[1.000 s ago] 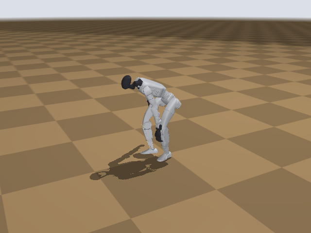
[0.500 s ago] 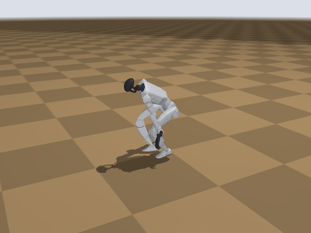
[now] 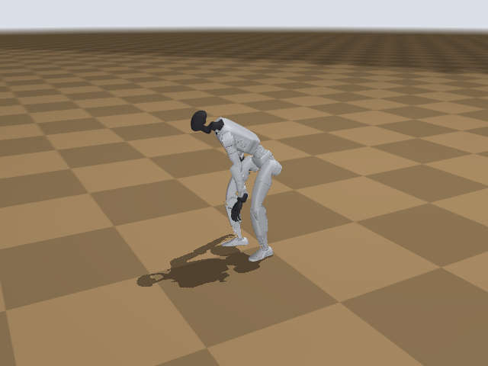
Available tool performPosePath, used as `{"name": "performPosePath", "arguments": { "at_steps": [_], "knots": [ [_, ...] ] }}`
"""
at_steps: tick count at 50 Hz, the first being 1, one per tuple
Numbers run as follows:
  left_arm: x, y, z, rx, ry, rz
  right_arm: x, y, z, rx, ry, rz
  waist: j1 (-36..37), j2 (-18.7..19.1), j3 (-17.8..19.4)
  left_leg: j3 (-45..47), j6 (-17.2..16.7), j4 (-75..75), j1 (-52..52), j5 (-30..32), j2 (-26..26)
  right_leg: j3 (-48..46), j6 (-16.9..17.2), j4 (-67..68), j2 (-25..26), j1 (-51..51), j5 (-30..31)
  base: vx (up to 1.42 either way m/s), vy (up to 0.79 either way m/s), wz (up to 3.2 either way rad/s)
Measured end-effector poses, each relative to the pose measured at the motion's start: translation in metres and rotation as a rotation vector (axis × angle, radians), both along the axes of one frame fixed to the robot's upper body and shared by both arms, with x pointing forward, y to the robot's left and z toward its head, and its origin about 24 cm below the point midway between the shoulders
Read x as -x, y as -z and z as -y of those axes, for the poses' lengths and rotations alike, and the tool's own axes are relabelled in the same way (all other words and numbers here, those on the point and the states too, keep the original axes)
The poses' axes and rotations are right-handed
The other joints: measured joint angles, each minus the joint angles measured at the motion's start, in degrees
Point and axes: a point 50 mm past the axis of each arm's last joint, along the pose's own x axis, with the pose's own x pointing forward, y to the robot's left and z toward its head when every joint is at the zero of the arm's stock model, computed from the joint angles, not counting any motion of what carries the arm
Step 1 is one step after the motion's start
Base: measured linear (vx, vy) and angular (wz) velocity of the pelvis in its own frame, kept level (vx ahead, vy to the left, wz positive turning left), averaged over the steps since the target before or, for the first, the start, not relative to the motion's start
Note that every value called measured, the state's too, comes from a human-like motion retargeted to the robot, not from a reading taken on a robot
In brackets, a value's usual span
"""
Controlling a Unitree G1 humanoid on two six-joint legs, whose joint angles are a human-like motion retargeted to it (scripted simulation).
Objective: Upper body actions
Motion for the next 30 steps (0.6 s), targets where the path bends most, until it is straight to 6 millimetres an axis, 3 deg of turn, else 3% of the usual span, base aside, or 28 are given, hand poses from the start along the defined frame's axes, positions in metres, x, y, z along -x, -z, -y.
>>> {"name": "performPosePath", "arguments": {
  "at_steps": [7,14,20,30],
  "knots": [
    [0.008,0.004,0.003,-0.103,-0.01,0.049,0.002,0.002,-0.005,-0.012,0.003,0.005,2.84,-0.13,-0.06,-1.41,1.02,-9.67,10.85,3.21,0.16,-2.23,1.27,-10.24,1.59,11.66,4.29,0.11,0.06,-0.2],
    [0.012,0.023,0.02,0.028,0.083,-0.002,0.007,0.008,-0.011,-0.026,0.002,-0.017,4.88,-0.26,-0.63,-3.09,2.23,-17.17,20.07,4.83,-0.54,-3.55,3.14,-19.66,2.99,21.75,8.44,0.13,0.09,-0.14],
    [0.014,0.042,0.054,0.189,0.298,-0.059,0.026,0.018,-0.009,-0.011,0.016,-0.07,6.11,1.26,-1.86,-4.88,3.3,-21.78,27.92,5.45,-1.15,-6.17,3.99,-25.73,3.86,30.53,11.22,0.22,0.12,0.1],
    [0.033,0.055,0.15,0.606,0.787,-0.137,0.088,0.042,0.008,0.055,0.033,-0.259,9.87,3.65,-9.29,-5.31,5.02,-26.69,37.67,5.53,-2.9,-9.57,4.26,-31.11,4.48,40.88,13.13,0.3,0.12,0.14]
  ]
}}
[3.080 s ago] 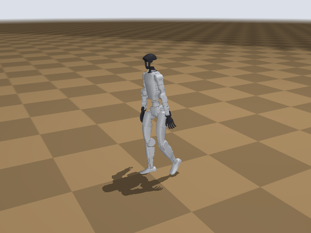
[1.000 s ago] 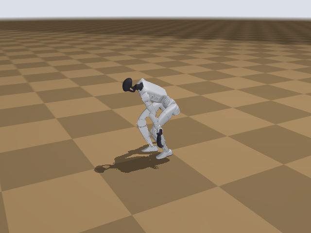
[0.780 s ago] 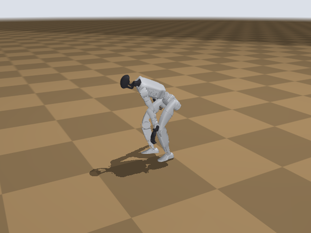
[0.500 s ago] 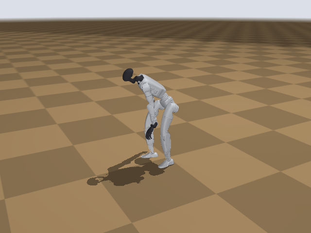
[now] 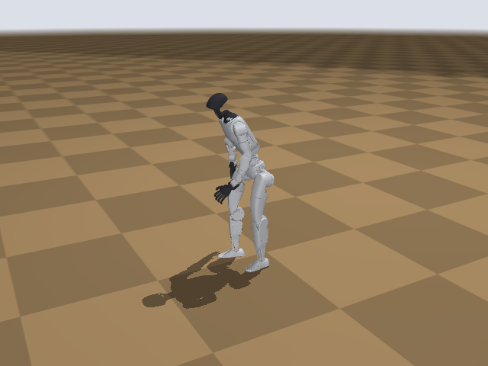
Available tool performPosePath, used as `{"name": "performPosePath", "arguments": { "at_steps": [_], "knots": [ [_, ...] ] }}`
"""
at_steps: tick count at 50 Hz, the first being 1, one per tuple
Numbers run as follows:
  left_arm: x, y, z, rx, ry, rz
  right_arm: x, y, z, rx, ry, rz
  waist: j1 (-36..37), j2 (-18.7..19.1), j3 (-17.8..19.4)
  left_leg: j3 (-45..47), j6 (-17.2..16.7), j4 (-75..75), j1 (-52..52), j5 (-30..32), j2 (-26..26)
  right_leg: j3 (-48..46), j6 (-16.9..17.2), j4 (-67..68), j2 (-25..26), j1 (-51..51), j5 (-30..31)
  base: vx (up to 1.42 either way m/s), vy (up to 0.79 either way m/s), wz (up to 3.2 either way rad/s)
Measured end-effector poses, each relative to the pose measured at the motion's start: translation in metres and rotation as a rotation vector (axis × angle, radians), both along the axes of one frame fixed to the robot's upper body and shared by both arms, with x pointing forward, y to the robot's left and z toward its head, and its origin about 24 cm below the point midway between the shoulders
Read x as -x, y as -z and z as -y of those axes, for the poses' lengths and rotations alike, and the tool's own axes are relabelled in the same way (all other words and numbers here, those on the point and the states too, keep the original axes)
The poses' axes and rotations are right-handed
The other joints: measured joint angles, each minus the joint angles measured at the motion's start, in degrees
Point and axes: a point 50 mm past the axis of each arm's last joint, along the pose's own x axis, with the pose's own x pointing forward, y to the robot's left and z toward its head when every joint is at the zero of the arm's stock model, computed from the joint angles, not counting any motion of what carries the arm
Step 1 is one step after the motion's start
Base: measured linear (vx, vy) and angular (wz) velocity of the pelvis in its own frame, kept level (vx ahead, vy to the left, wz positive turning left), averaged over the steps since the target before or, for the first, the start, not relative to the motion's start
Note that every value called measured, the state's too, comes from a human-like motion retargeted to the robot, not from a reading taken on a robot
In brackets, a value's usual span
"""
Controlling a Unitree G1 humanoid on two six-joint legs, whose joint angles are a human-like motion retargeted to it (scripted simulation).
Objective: Upper body actions
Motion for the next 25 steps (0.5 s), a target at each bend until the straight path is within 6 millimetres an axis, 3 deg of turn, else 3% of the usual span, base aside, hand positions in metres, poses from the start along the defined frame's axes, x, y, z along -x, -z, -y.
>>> {"name": "performPosePath", "arguments": {
  "at_steps": [7,12,25],
  "knots": [
    [0.025,-0.016,0.05,0.293,0.219,-0.013,0.039,0.013,-0.002,-0.014,0.042,-0.114,2.71,0.88,-6.28,-0.54,0.72,-1.75,5.47,-0.32,-0.37,-2.38,-1.68,-2.18,1.09,6.36,0.69,0.31,0.1,0.04],
    [0.039,-0.041,0.068,0.521,0.286,0.043,0.057,0.019,-0.01,-0.041,0.061,-0.156,4.5,1.32,-10.62,-0.61,1.19,-2.92,9.27,-0.83,-0.37,-2.78,-2.42,-1.93,1.69,9.64,1.02,0.27,0.08,-0.1],
    [0.05,-0.11,0.059,0.765,0.302,0.367,0.086,0.024,-0.013,-0.04,0.064,-0.232,8.29,3.85,-17.83,0.52,1.41,-6.18,16.57,-1.97,0.94,-5.22,-7.08,11.07,-0.39,10.05,3.47,0.16,0.1,-0.07]
  ]
}}
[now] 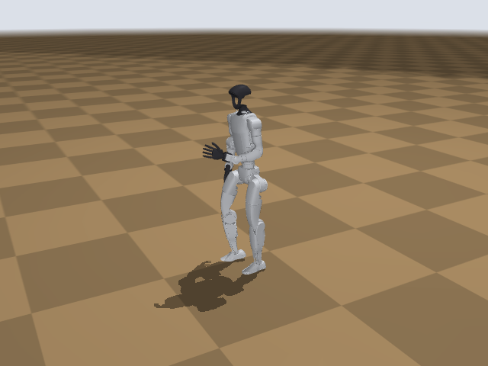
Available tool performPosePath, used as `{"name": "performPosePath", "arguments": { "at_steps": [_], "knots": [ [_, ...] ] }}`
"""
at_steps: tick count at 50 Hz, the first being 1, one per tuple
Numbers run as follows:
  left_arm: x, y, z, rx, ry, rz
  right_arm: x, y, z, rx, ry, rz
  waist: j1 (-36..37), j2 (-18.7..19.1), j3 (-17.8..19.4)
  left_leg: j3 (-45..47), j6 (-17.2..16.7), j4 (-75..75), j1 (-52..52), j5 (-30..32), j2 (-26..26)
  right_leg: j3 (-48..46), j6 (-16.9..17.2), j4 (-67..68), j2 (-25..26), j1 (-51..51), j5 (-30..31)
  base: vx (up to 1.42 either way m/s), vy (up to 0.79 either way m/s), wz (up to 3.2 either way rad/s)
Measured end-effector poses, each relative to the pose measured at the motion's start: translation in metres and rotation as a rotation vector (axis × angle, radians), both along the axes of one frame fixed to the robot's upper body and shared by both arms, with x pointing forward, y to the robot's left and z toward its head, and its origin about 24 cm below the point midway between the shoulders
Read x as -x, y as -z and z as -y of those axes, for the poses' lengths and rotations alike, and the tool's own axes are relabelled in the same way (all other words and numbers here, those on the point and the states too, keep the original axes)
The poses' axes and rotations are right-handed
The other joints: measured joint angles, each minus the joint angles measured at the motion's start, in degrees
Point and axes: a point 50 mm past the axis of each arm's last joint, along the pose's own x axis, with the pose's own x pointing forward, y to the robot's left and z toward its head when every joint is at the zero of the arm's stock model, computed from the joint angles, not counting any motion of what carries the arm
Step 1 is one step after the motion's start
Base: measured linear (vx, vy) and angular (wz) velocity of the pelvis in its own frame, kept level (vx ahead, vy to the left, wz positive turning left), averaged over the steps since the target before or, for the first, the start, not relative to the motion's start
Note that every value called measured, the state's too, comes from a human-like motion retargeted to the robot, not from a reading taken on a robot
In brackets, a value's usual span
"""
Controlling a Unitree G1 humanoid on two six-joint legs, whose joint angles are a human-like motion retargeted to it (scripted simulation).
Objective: Upper body actions
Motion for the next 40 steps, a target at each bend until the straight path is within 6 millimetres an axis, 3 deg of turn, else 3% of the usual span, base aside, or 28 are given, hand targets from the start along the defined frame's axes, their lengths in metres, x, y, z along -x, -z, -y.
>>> {"name": "performPosePath", "arguments": {
  "at_steps": [5,8,10,12,13,15,18,21,24,27,33,40],
  "knots": [
    [0.006,-0.011,-0.003,0.064,-0.008,0.04,0.018,0.001,0.005,0.009,0.06,-0.046,-0.1,1.68,-0.75,-1.17,-0.03,0.21,1.02,-0.19,0.97,0.31,-3.55,5.74,0.7,-1.29,-2.48,0.1,0.11,0.28],
    [0.009,-0.017,-0.005,0.093,0.013,0.069,0.036,0.001,0.006,0.013,0.101,-0.096,-1.07,0.4,-1.11,-3.06,0.0,0.42,1.88,-0.2,-0.79,8.48,4.16,3.26,4.46,-1.63,-4.67,0.12,0.04,0.59],
    [0.01,-0.018,-0.007,0.097,0.014,0.078,0.048,0.001,0.005,0.012,0.117,-0.141,-0.42,0.31,-1.42,-3.02,-0.24,0.45,2.44,-0.38,-0.45,8.41,-0.46,2.36,6.21,-1.58,-5.15,0.14,-0.01,0.28],
    [0.011,-0.02,-0.01,0.087,0.009,0.087,0.06,0.002,0.003,0.009,0.127,-0.189,-0.51,-0.39,-1.73,-3.7,-0.42,0.66,2.75,-0.48,-0.82,11.42,0.61,0.8,9.09,-1.06,-6.05,0.15,-0.04,0.2],
    [0.011,-0.02,-0.011,0.077,0.004,0.092,0.066,0.002,0.002,0.007,0.129,-0.212,0.15,-0.45,-2.05,-3.35,-0.6,0.71,2.71,-0.57,-0.49,1.86,-0.48,-0.34,5.72,1.18,-4.84,0.13,-0.06,-0.02],
    [0.011,-0.02,-0.013,0.059,-0.011,0.1,0.074,0.001,0.001,0.007,0.13,-0.25,0.61,-0.28,-1.84,-3.31,-0.84,0.84,3.1,-0.66,0.18,-0.94,-1.76,0.23,5.46,2.1,-2.51,0.1,-0.04,-0.02],
    [0.009,-0.019,-0.014,0.055,-0.055,0.107,0.07,0.0,0.004,0.013,0.117,-0.264,-1.01,0.2,-0.63,-4.47,-1.04,0.92,3.23,-0.62,0.63,8.42,0.04,9.33,5.47,-3.53,1.64,0.02,0.01,0.39],
    [0.008,-0.019,-0.015,0.069,-0.078,0.101,0.066,0.0,0.007,0.035,0.116,-0.243,-3.57,1.6,-0.23,-5.71,-1.45,0.72,3.02,-0.67,1.77,10.19,-0.99,15.95,4.41,-7.55,5.32,0.05,0.01,0.51],
    [0.006,-0.017,-0.019,0.06,-0.088,0.098,0.065,0.0,0.007,0.043,0.147,-0.217,-4.69,1.97,-0.79,-6.18,-2.12,0.49,2.63,-0.72,2.08,14.07,3.54,18.17,5.23,-10.79,3.21,0.1,-0.06,0.2],
    [0.006,-0.014,-0.026,0.038,-0.12,0.097,0.067,0.001,0.003,0.022,0.185,-0.215,-4.66,1.34,-1.36,-6.23,-2.79,0.54,2.58,-0.86,1.72,19.17,7.18,13.22,6.21,-12.31,1.55,0.15,-0.14,-0.05],
    [0.009,-0.012,-0.036,0.054,-0.219,0.111,0.064,0.001,0.004,0.018,0.16,-0.22,-5.89,-0.31,-1.05,-6.63,-4.0,0.82,4.42,-2.09,0.37,14.18,8.03,-7.52,0.94,-8.99,0.36,0.19,-0.17,0.02],
    [0.011,-0.008,-0.04,0.086,-0.232,0.093,0.072,0.0,0.003,0.031,0.136,-0.252,-3.12,-1.72,-1.82,-4.65,-7.1,1.3,7.14,-3.04,2.0,15.91,8.51,-17.49,3.6,-6.34,0.22,0.31,-0.37,-0.25]
  ]
}}
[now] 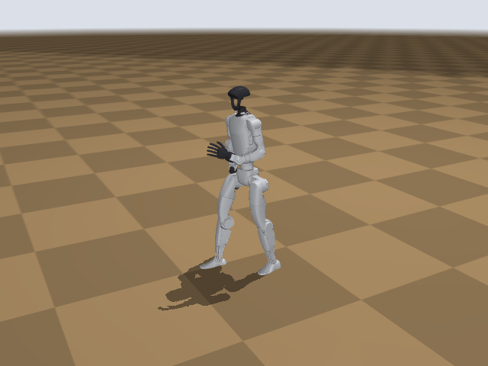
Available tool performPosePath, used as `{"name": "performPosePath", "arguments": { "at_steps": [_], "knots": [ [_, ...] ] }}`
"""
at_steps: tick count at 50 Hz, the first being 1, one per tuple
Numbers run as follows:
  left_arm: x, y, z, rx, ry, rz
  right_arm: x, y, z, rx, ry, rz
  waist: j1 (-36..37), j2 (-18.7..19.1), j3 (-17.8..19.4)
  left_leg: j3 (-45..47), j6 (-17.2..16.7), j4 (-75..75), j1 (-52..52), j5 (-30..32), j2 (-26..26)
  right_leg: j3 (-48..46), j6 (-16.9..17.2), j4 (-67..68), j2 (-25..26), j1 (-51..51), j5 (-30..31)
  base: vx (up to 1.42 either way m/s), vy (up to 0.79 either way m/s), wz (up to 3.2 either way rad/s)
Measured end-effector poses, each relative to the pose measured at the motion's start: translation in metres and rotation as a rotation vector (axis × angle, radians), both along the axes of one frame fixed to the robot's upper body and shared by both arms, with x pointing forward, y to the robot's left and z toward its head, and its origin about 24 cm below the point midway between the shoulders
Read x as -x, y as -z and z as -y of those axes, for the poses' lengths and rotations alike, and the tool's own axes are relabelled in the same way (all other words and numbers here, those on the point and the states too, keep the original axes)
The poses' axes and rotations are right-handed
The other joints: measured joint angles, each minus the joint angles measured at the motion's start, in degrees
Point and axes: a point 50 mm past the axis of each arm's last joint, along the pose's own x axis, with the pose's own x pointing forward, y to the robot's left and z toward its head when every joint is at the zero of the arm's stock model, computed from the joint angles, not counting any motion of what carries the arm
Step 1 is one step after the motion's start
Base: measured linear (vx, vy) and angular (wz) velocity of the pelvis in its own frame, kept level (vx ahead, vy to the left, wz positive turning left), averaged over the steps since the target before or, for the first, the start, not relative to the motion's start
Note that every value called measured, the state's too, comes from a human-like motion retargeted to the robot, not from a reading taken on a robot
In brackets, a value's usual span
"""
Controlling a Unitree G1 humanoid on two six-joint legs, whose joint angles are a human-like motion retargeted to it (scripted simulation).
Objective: Upper body actions
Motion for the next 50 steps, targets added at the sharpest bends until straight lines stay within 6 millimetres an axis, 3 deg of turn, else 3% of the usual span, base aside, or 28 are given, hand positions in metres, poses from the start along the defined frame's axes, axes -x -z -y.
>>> {"name": "performPosePath", "arguments": {
  "at_steps": [6,10,13,16,20,23,31,35,37,38,40,43,50],
  "knots": [
    [0.006,0.006,0.003,0.066,-0.02,-0.021,-0.002,-0.001,0.002,0.013,0.046,-0.004,-1.89,1.46,-0.4,-1.03,-4.47,4.22,-0.51,3.18,3.99,-0.5,-1.9,1.12,3.14,2.9,-2.84,0.33,-0.38,0.17],
    [0.005,0.004,-0.001,0.048,-0.036,-0.003,-0.01,0.002,-0.004,0.006,0.113,0.052,-3.61,0.7,-1.18,-2.97,-7.3,10.91,-3.16,10.22,4.87,-2.16,-4.65,0.55,3.91,4.91,-4.25,0.26,-0.38,0.4],
    [0.003,0.003,-0.001,0.042,-0.027,-0.001,-0.015,0.004,-0.01,-0.028,0.155,0.089,-2.1,-1.38,-2.07,-3.25,-6.92,19.2,-7.23,17.82,3.51,-1.53,-5.75,0.7,3.13,5.63,-5.18,0.21,-0.35,0.02],
    [0.003,0.0,-0.001,0.057,-0.04,0.011,-0.023,0.004,-0.009,-0.038,0.145,0.109,-1.17,-3.49,-2.52,-2.2,-4.09,29.43,-13.23,23.13,1.53,-0.93,-6.75,0.89,1.81,6.11,-5.97,0.2,-0.28,0.0],
    [0.004,0.001,-0.003,0.075,-0.083,0.011,-0.035,0.002,-0.004,-0.01,0.107,0.127,-0.48,-4.73,-3.09,-0.32,-5.36,35.71,-18.73,17.39,-0.65,-0.72,-7.51,0.93,1.3,6.81,-6.94,0.18,-0.17,0.02],
    [0.005,0.002,-0.002,0.074,-0.081,0.007,-0.039,0.002,-0.002,0.002,0.118,0.144,0.24,-4.01,-3.12,-7.18,-8.83,31.38,-19.62,14.76,-6.39,-1.34,-7.86,0.51,2.77,7.8,-7.75,0.2,-0.12,0.03],
    [0.003,-0.002,0.003,0.073,-0.062,0.022,-0.036,0.004,-0.008,-0.033,0.213,0.143,2.91,-1.2,-1.91,-3.19,-2.62,11.1,-20.91,10.35,-4.35,-2.77,-8.86,-0.43,8.34,11.48,-10.61,0.21,-0.05,-0.04],
    [0.002,-0.003,0.008,0.082,-0.045,0.021,-0.029,0.004,-0.01,-0.04,0.211,0.114,4.0,-0.95,-0.8,-4.29,2.2,4.33,-20.1,16.43,-6.36,-2.6,-8.79,-0.42,9.47,14.19,-12.04,0.3,0.06,-0.16],
    [0.002,-0.002,0.011,0.087,-0.039,0.014,-0.026,0.004,-0.009,-0.039,0.187,0.095,4.11,-1.1,-0.73,-4.95,1.98,4.52,-18.87,13.6,-6.46,-2.54,-8.63,0.38,9.29,14.9,-12.84,0.33,0.14,-0.1],
    [0.002,-0.001,0.011,0.09,-0.039,0.008,-0.024,0.003,-0.009,-0.038,0.17,0.084,4.16,-0.96,-0.74,-0.16,2.53,4.5,-18.11,12.46,-5.04,-2.39,-8.59,0.96,9.5,15.18,-13.31,0.28,0.11,-0.31],
    [0.002,0.001,0.01,0.095,-0.039,-0.002,-0.022,0.003,-0.009,-0.033,0.13,0.06,4.88,-0.68,-1.07,-4.18,3.94,3.16,-15.97,10.64,-6.73,-1.14,-8.31,2.71,9.72,15.06,-14.09,0.29,0.13,-0.47],
    [0.002,0.003,0.005,0.087,-0.048,-0.009,-0.021,0.004,-0.012,-0.027,0.077,0.044,3.66,-0.01,-1.15,-0.86,4.38,1.38,-13.93,10.15,-4.9,-0.93,-7.44,6.98,9.47,14.36,-14.54,0.31,0.18,-0.28],
    [-0.003,0.0,-0.004,0.086,-0.059,-0.005,-0.029,0.006,-0.02,-0.049,0.031,0.073,4.17,0.64,-0.42,1.82,5.54,-0.96,-10.27,7.87,-3.1,2.02,-4.29,23.01,8.46,7.41,-5.82,0.19,0.1,-0.51]
  ]
}}
